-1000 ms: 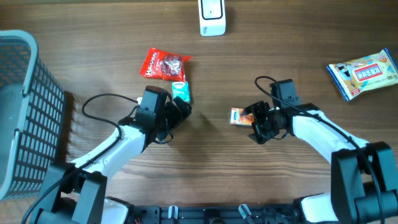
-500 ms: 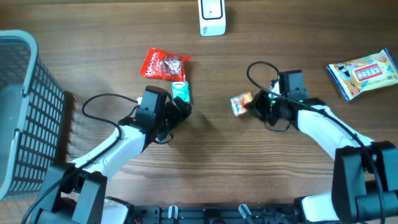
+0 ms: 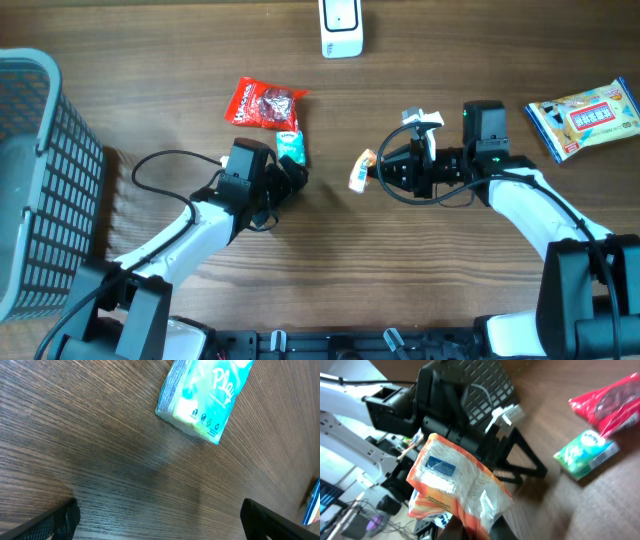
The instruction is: Scan the item barcode
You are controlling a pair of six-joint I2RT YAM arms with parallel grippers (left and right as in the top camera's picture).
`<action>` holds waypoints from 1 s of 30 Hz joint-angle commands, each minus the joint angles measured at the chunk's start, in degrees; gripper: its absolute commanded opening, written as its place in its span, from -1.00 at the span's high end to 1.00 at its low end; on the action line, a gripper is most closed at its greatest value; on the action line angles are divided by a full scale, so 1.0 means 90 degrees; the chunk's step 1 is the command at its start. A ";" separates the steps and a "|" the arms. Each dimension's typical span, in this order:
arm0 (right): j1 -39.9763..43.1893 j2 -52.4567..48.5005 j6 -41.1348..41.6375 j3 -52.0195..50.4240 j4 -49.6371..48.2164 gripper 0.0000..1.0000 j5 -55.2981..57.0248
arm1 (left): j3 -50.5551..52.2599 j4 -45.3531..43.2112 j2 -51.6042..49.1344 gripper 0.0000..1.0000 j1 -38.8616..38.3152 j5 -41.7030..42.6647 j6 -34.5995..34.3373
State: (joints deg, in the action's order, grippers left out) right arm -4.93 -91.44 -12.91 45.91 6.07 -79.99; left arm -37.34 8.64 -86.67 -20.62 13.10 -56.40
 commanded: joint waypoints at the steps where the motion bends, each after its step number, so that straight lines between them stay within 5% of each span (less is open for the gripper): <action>1: 0.0039 0.0131 0.2688 0.0124 -0.0899 0.92 0.1455 | 0.0029 0.0000 0.0010 -1.00 0.0027 -0.0112 0.0100; 3: 0.0039 0.0131 0.4857 0.0126 -0.1139 0.91 0.3679 | 0.0029 -0.0002 0.0010 -0.99 0.0027 -0.0114 0.0100; 7: -0.0321 0.0109 0.5151 0.0576 -0.0823 0.91 0.6623 | 0.0029 -0.0002 0.0010 -1.00 0.0027 -0.0112 0.0100; 11: -0.1166 -0.0505 0.3560 0.3271 0.1467 0.91 0.9763 | 0.0029 -0.0002 0.0010 -0.99 0.0027 -0.0114 0.0100; 15: -0.1596 -0.2144 0.2193 0.5984 0.2249 0.91 1.1402 | 0.0029 0.0000 0.0010 -1.00 0.0027 -0.0114 0.0100; 18: -0.1790 -0.3147 0.1008 0.6727 0.1440 0.91 1.1948 | 0.0029 0.0000 0.0010 -1.00 0.0027 -0.0114 0.0100; 25: -0.2484 -0.4719 -0.5175 0.6727 -0.2535 0.91 1.2696 | 0.0029 0.0000 0.0010 -1.00 0.0027 -0.0114 0.0100; 27: -0.2543 -0.4971 -0.5680 0.6725 -0.3113 0.91 1.2692 | 0.0029 0.0000 0.0010 -1.00 0.0027 -0.0114 0.0102; 30: -0.2540 -0.5129 -0.5195 0.6720 -0.3016 0.91 1.2667 | 0.0029 0.0000 0.0010 -1.00 0.0027 -0.0114 0.0102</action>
State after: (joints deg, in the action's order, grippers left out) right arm -28.53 -135.55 -56.40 105.38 -21.37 32.51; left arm -37.34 8.80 -86.72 -20.62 12.67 -56.38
